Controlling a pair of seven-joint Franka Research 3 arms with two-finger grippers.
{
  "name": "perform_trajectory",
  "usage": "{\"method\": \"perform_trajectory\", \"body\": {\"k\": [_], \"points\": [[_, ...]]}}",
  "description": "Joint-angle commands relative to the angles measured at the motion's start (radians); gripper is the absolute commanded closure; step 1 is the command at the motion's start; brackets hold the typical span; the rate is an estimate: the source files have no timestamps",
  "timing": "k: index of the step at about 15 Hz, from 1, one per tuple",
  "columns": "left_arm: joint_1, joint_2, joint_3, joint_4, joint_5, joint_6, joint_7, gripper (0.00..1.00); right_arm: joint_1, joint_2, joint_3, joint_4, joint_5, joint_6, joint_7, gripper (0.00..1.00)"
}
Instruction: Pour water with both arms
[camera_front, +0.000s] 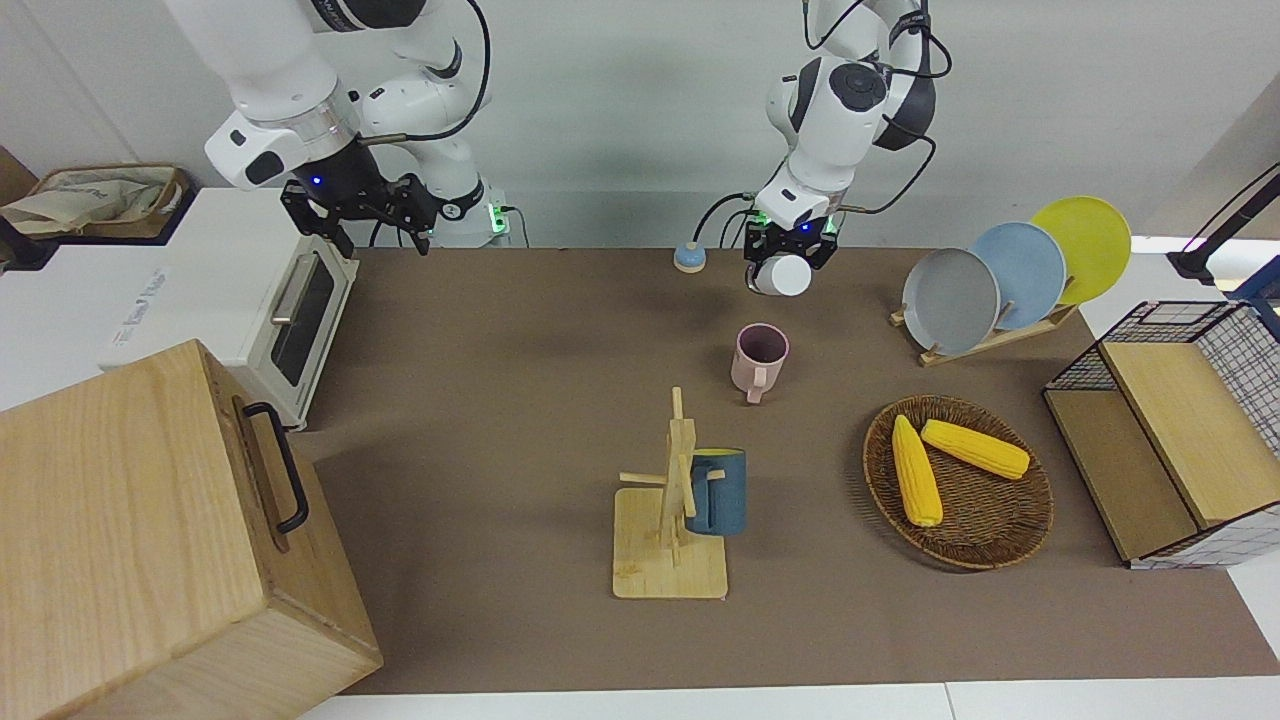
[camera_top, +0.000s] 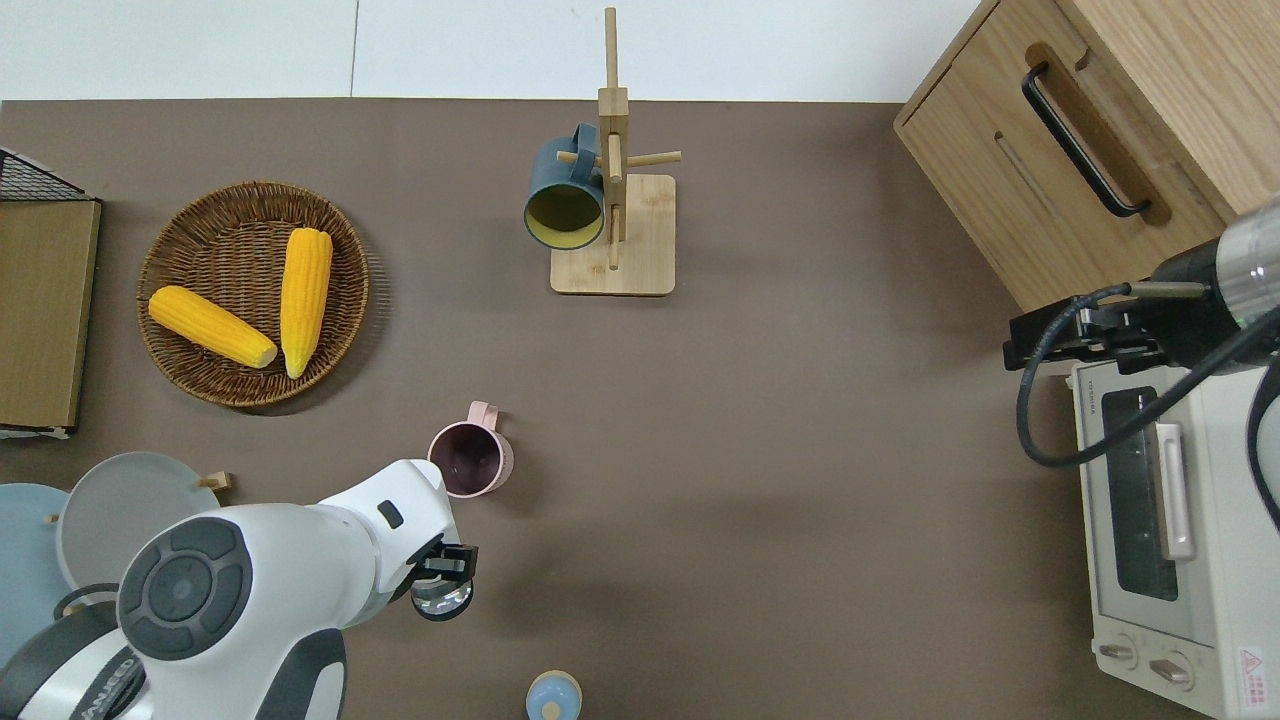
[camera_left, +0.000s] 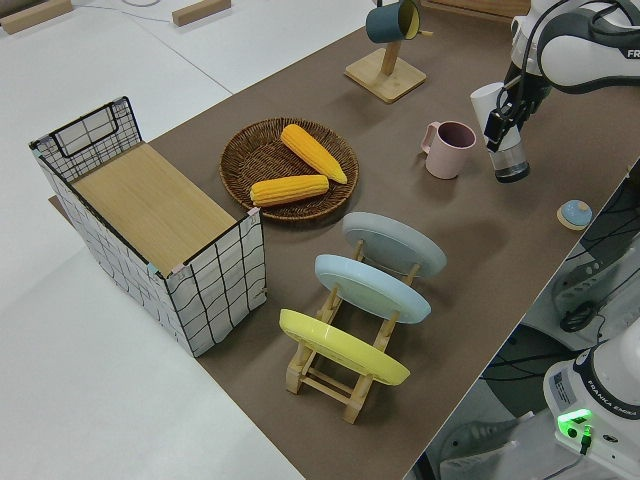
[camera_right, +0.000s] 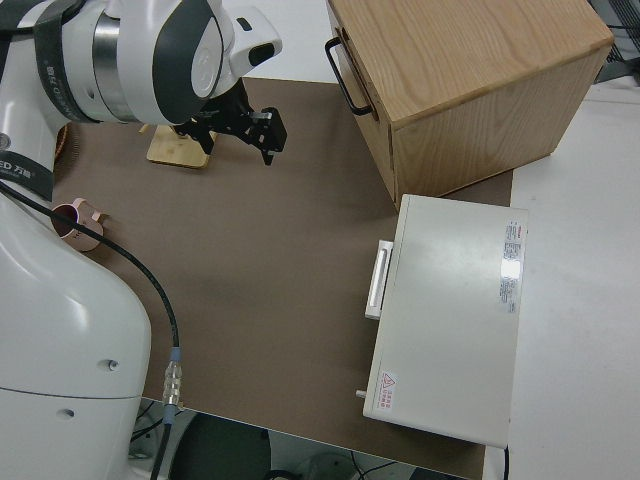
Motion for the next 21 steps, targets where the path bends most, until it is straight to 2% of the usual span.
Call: {"method": "perform_trajectory", "body": {"k": [1,5,9,11,12,13,14,16,17,18,19,20,21], "points": [[0.002,0.069,0.000,0.093,0.008,-0.082,-0.046,1.00,-0.008,-0.015,0.003,-0.017,-0.006,0.004,-0.018,0.011],[0.005,0.157,0.003,0.182,0.038,-0.199,-0.055,1.00,-0.011,-0.015,0.000,-0.017,-0.009,0.007,-0.018,0.011],[-0.003,0.244,0.000,0.265,0.068,-0.276,-0.095,1.00,-0.041,-0.015,0.000,-0.017,-0.010,0.007,-0.018,0.011],[-0.007,0.253,0.000,0.268,0.085,-0.283,-0.101,1.00,-0.085,-0.015,0.012,-0.017,-0.007,0.012,-0.016,0.011],[-0.007,0.253,0.000,0.268,0.085,-0.291,-0.101,1.00,-0.131,-0.015,0.026,-0.015,-0.001,0.012,-0.018,0.011],[-0.006,0.253,0.000,0.268,0.086,-0.297,-0.101,1.00,-0.186,-0.015,0.061,-0.013,-0.003,0.012,-0.025,0.011],[-0.006,0.253,0.000,0.268,0.086,-0.299,-0.101,1.00,-0.258,-0.015,0.132,-0.013,-0.003,0.013,-0.032,0.011],[-0.006,0.253,0.000,0.268,0.089,-0.303,-0.103,1.00,-0.417,-0.019,0.331,-0.012,-0.030,0.004,-0.041,0.011],[-0.007,0.253,0.000,0.268,0.092,-0.305,-0.103,1.00,-0.479,-0.026,0.421,-0.010,-0.061,0.004,-0.042,0.011],[-0.009,0.253,0.000,0.268,0.092,-0.306,-0.103,1.00,-0.532,-0.036,0.498,-0.010,-0.102,0.007,-0.042,0.011],[-0.009,0.253,0.000,0.268,0.092,-0.309,-0.104,1.00,-0.563,-0.038,0.554,-0.010,-0.125,0.007,-0.042,0.011],[-0.009,0.252,0.000,0.268,0.092,-0.313,-0.103,1.00,-0.570,-0.038,0.569,-0.010,-0.129,0.007,-0.041,0.011],[-0.009,0.252,0.000,0.268,0.092,-0.314,-0.104,1.00,-0.570,-0.039,0.563,-0.010,-0.129,0.006,-0.038,0.011]]}}
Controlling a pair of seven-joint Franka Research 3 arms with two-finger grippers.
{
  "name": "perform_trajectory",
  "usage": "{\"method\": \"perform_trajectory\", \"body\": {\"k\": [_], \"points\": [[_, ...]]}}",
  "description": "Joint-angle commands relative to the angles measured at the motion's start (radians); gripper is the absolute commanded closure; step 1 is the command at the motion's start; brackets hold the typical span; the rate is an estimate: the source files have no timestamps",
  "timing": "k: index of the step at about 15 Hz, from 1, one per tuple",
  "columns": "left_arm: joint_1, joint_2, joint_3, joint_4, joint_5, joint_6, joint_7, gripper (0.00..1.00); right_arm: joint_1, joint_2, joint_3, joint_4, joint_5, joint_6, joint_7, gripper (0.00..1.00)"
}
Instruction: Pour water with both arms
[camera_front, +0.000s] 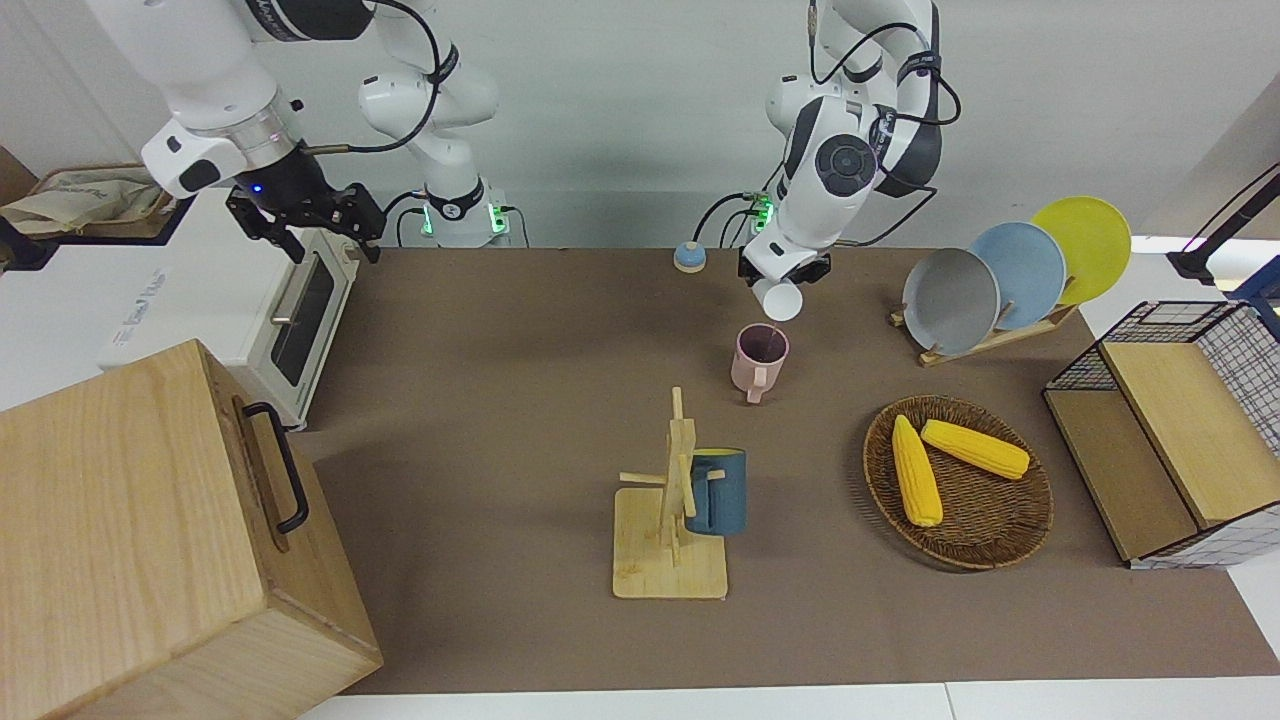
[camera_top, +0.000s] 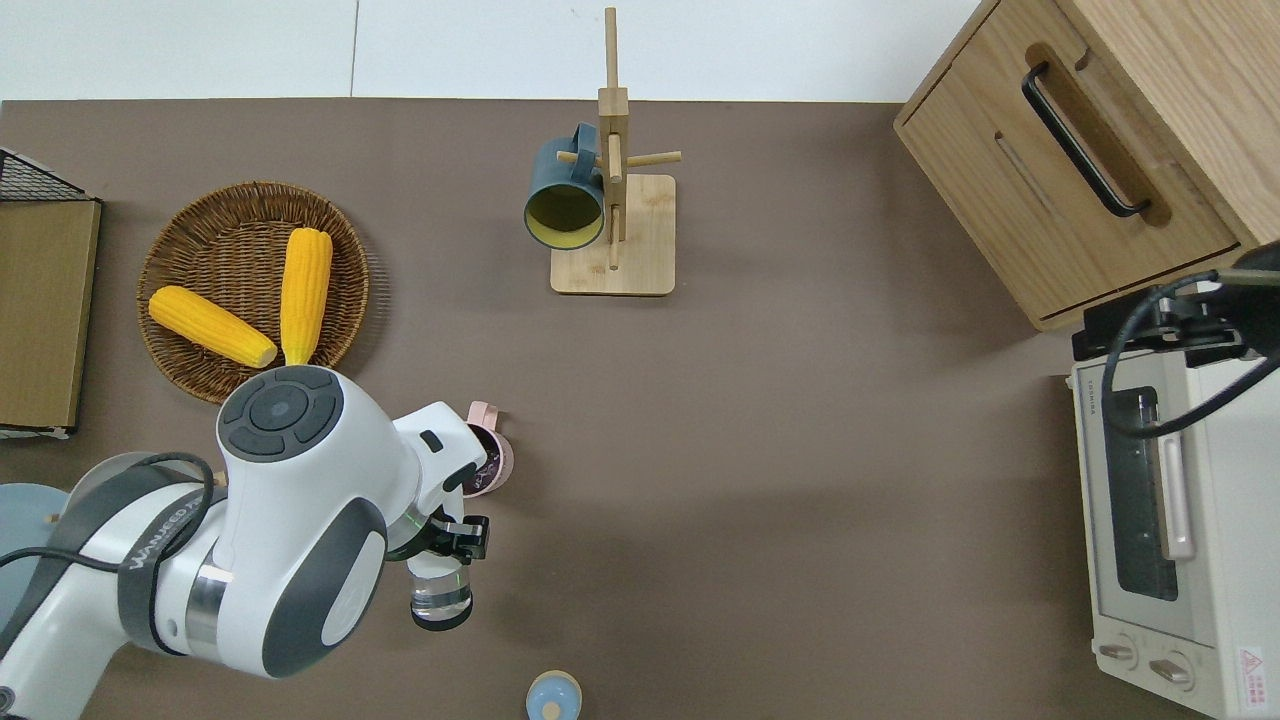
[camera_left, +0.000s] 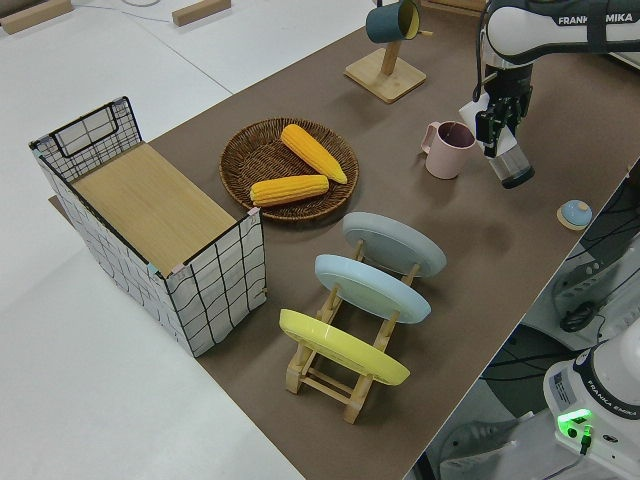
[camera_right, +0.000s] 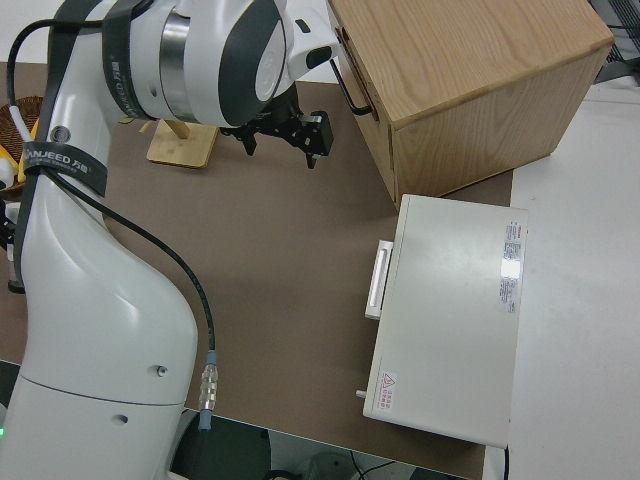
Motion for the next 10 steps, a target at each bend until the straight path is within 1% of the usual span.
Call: {"method": "perform_trajectory", "body": {"k": [1,3,4,5,6,10], "points": [[-0.009,-0.005,0.001,0.034,0.019,-0.049,-0.026,1.00,-0.045,-0.024,0.057,-0.014,-0.036,0.004,-0.005,0.011],[-0.009,-0.005,0.001,0.034,0.019,-0.051,-0.026,1.00,-0.036,-0.024,0.019,-0.013,-0.031,0.006,-0.005,0.011],[-0.009,-0.005,0.001,0.034,0.019,-0.051,-0.026,1.00,-0.034,-0.024,0.010,-0.013,-0.030,0.007,-0.005,0.011],[-0.009,-0.006,0.001,0.034,0.019,-0.051,-0.026,1.00,-0.039,-0.024,0.011,-0.013,-0.027,0.007,-0.005,0.011],[-0.009,-0.006,0.001,0.034,0.019,-0.051,-0.026,1.00,-0.045,-0.024,0.020,-0.013,-0.024,0.007,-0.005,0.011],[-0.009,-0.006,0.001,0.034,0.019,-0.051,-0.026,1.00,-0.054,-0.024,0.030,-0.013,-0.022,0.009,-0.005,0.011]]}}
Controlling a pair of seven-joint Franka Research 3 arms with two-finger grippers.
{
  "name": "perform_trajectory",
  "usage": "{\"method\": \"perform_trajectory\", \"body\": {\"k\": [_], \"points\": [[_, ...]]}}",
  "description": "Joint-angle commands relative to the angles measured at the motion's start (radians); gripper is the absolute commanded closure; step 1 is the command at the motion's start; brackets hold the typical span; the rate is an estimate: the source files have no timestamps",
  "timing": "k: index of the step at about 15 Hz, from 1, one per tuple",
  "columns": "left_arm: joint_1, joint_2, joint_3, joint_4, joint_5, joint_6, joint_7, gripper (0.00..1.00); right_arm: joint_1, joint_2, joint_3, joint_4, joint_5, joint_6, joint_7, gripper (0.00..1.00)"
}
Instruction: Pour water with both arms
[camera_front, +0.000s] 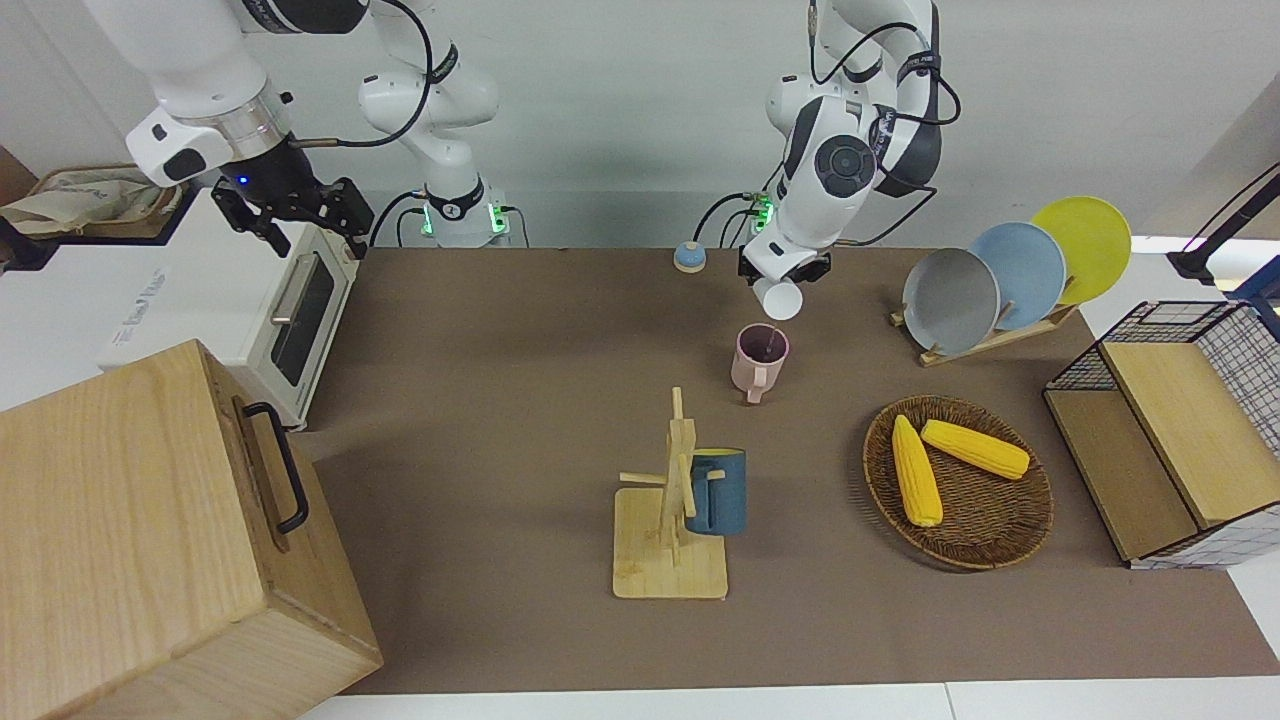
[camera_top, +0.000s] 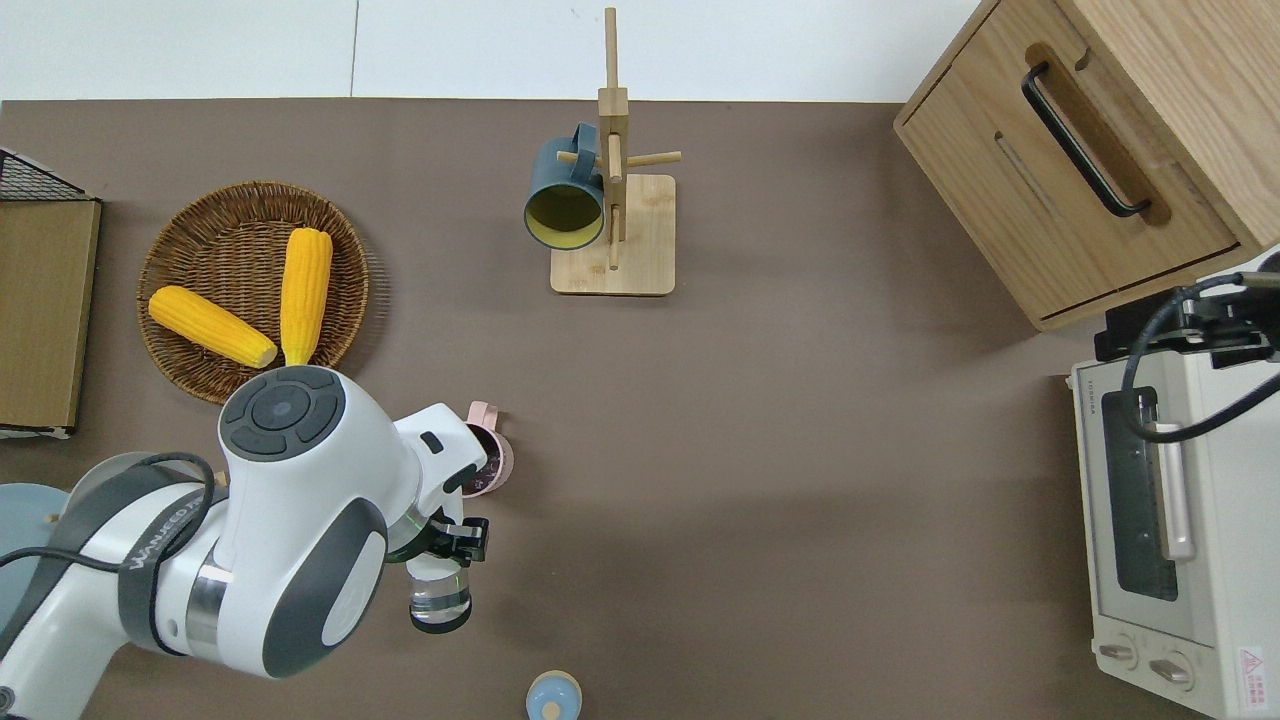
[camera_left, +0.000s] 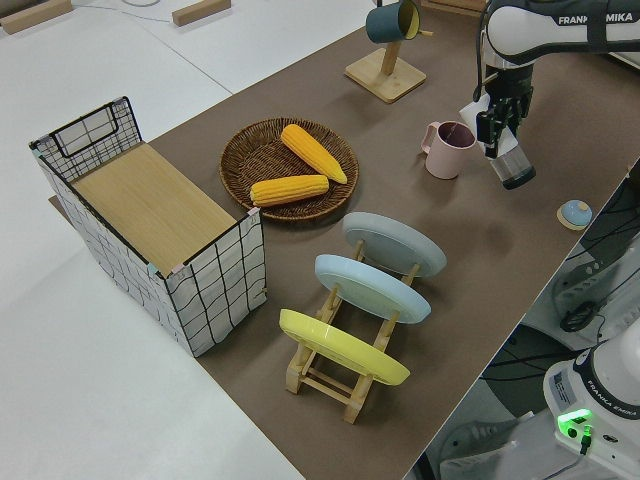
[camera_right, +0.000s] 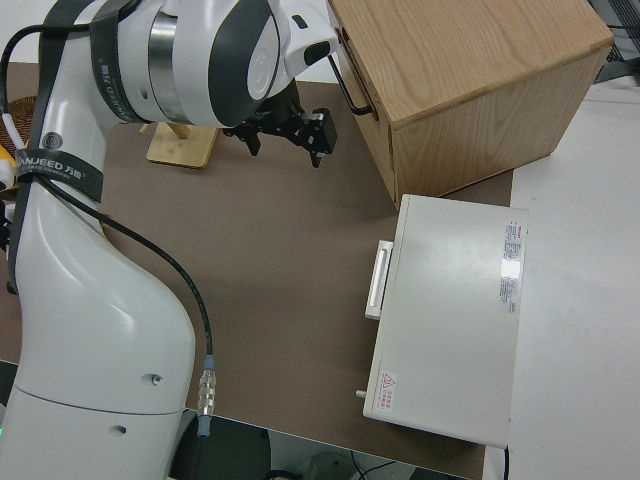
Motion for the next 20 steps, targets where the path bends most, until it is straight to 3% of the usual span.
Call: {"method": "perform_trajectory", "body": {"k": [1,7,20], "points": [[-0.009,-0.006,0.001,0.034,0.018,-0.044,-0.024,1.00,-0.023,-0.014,0.020,-0.015,0.003,0.007,-0.006,0.011],[-0.009,-0.011,-0.008,0.051,0.018,-0.073,-0.042,1.00,0.021,-0.014,0.023,-0.013,0.005,0.007,-0.007,0.011],[-0.010,-0.012,-0.008,0.055,0.018,-0.076,-0.044,1.00,0.020,-0.014,0.022,-0.013,0.005,0.007,-0.006,0.011]]}}
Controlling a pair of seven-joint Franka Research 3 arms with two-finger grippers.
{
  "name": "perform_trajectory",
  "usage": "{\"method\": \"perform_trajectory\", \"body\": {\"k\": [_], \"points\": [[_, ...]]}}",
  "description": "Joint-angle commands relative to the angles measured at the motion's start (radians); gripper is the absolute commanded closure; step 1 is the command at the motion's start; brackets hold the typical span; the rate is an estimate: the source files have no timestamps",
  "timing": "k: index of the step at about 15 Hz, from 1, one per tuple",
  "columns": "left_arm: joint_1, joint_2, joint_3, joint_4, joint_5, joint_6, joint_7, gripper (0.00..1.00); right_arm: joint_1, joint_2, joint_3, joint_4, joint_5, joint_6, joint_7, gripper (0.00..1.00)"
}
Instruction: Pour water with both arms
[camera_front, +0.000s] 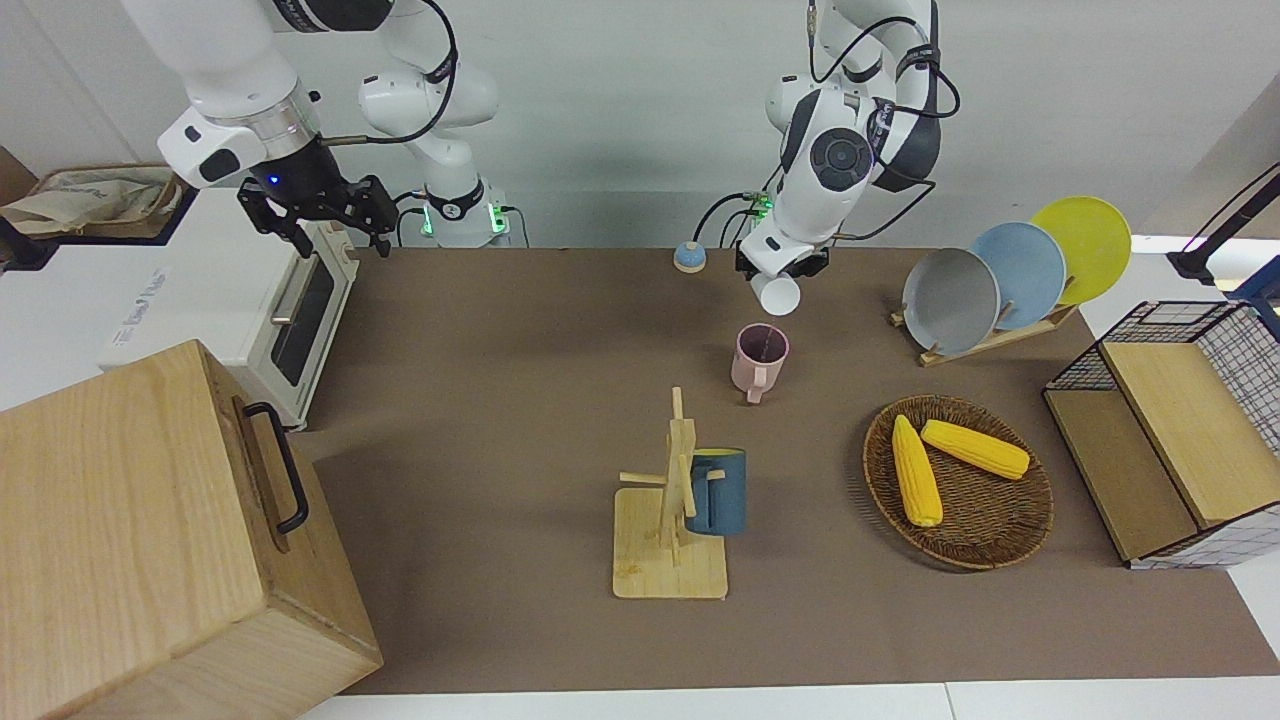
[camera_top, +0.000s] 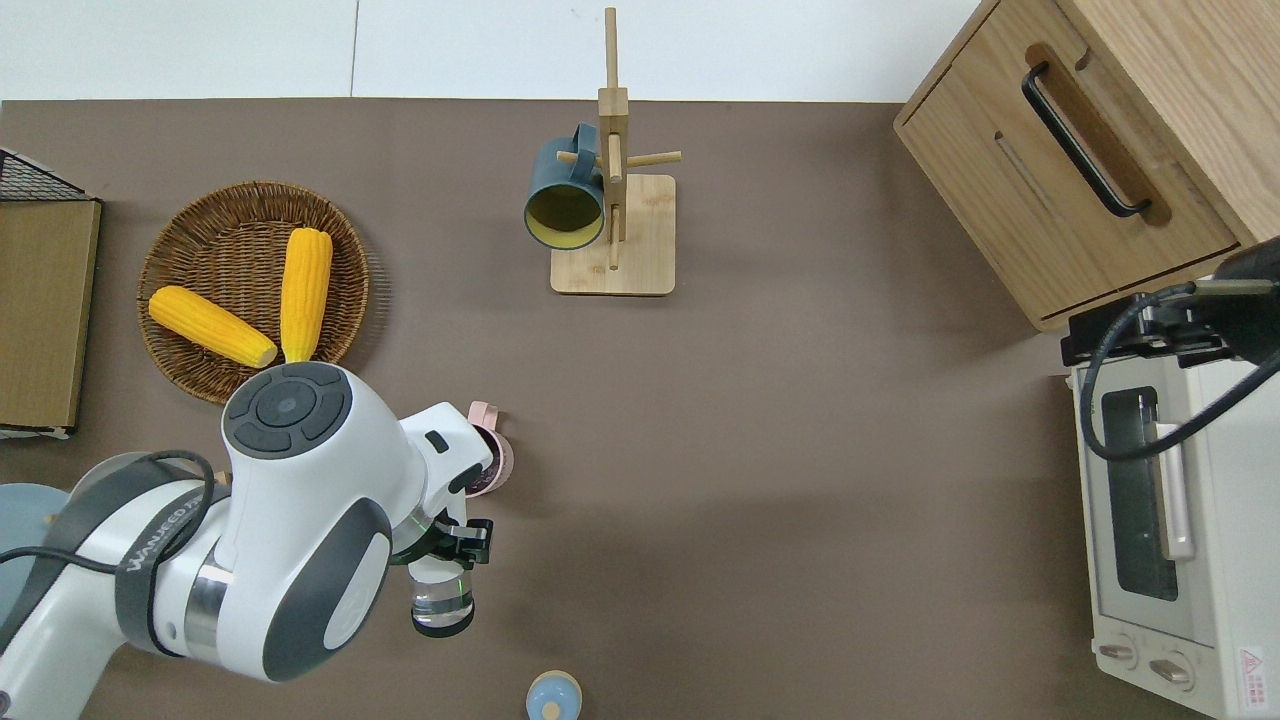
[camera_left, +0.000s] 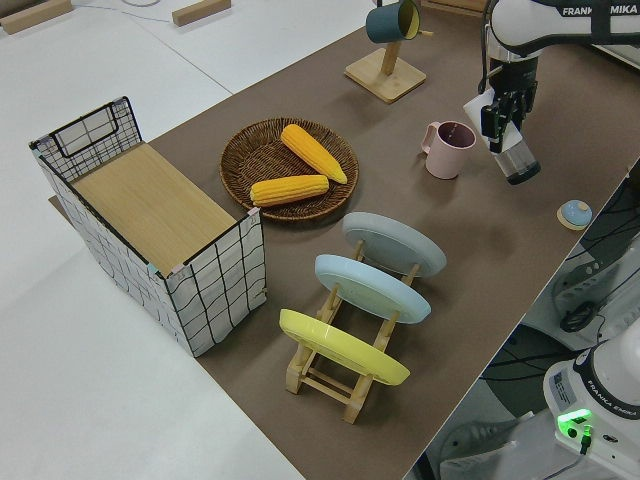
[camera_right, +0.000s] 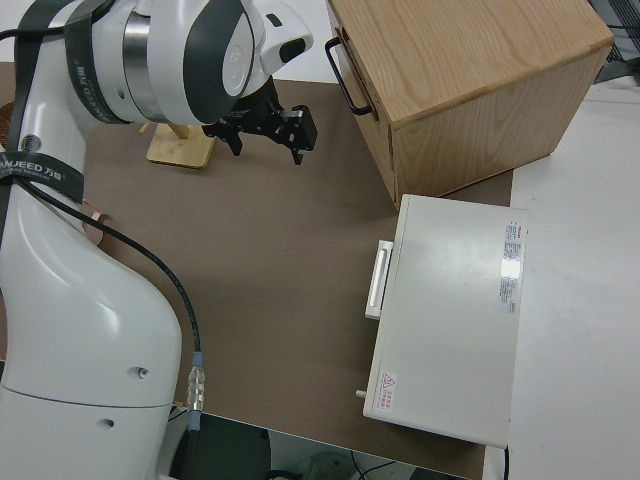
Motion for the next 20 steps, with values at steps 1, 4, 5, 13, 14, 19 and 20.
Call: {"method": "perform_trajectory", "body": {"k": [1,4,5,13,14,19,20], "points": [[-0.010,-0.012,0.003,0.028,0.018,-0.041,-0.025,1.00,-0.003,-0.014,0.000,-0.013,0.004,0.007,-0.006,0.011],[-0.010,-0.025,0.001,0.013,0.019,-0.026,-0.023,1.00,-0.003,-0.014,0.000,-0.013,0.004,0.007,-0.007,0.011],[-0.011,-0.033,0.001,0.005,0.019,-0.020,-0.021,1.00,-0.002,-0.014,0.001,-0.013,0.004,0.007,-0.007,0.011],[-0.031,-0.237,-0.017,-0.282,0.016,0.348,-0.006,1.00,-0.003,-0.014,0.000,-0.013,0.004,0.007,-0.006,0.011],[-0.031,-0.237,-0.017,-0.284,0.016,0.353,-0.006,1.00,-0.003,-0.014,0.000,-0.013,0.004,0.007,-0.007,0.011],[-0.030,-0.237,-0.017,-0.285,0.016,0.368,-0.008,1.00,-0.003,-0.014,0.000,-0.013,0.004,0.007,-0.007,0.011],[-0.030,-0.239,-0.017,-0.288,0.016,0.380,-0.008,1.00,-0.003,-0.014,0.000,-0.013,0.004,0.007,-0.006,0.011]]}}
